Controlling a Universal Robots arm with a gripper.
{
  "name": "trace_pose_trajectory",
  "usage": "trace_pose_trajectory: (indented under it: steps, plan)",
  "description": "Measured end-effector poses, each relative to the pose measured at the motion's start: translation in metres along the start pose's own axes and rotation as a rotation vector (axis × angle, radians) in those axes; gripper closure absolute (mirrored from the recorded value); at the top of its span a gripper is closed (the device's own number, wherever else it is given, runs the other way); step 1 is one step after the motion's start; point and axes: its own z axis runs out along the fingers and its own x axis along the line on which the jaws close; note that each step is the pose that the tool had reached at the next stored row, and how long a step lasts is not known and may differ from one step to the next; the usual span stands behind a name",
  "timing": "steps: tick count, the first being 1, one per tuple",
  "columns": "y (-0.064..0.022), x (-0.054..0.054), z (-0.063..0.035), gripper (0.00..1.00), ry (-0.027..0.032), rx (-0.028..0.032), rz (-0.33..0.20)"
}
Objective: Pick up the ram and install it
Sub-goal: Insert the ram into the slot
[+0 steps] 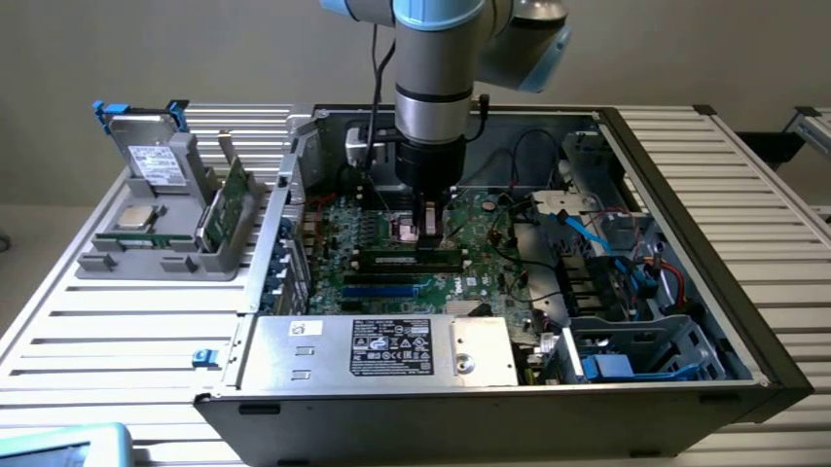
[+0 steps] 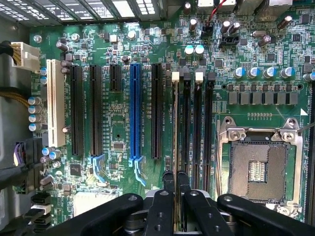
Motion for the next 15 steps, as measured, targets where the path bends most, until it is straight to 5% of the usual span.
trace_pose_trajectory:
  steps: [6, 12, 15]
  plan:
    - [0.0000, 0.000, -0.0023, 0.77, -0.0003, 0.0002, 0.000]
    - [-0.0049, 0.003, -0.0279, 0.77, -0.0002, -0.0006, 0.000]
    - [-0.0088, 0.004, -0.0305, 0.77, -0.0009, -0.0088, -0.001]
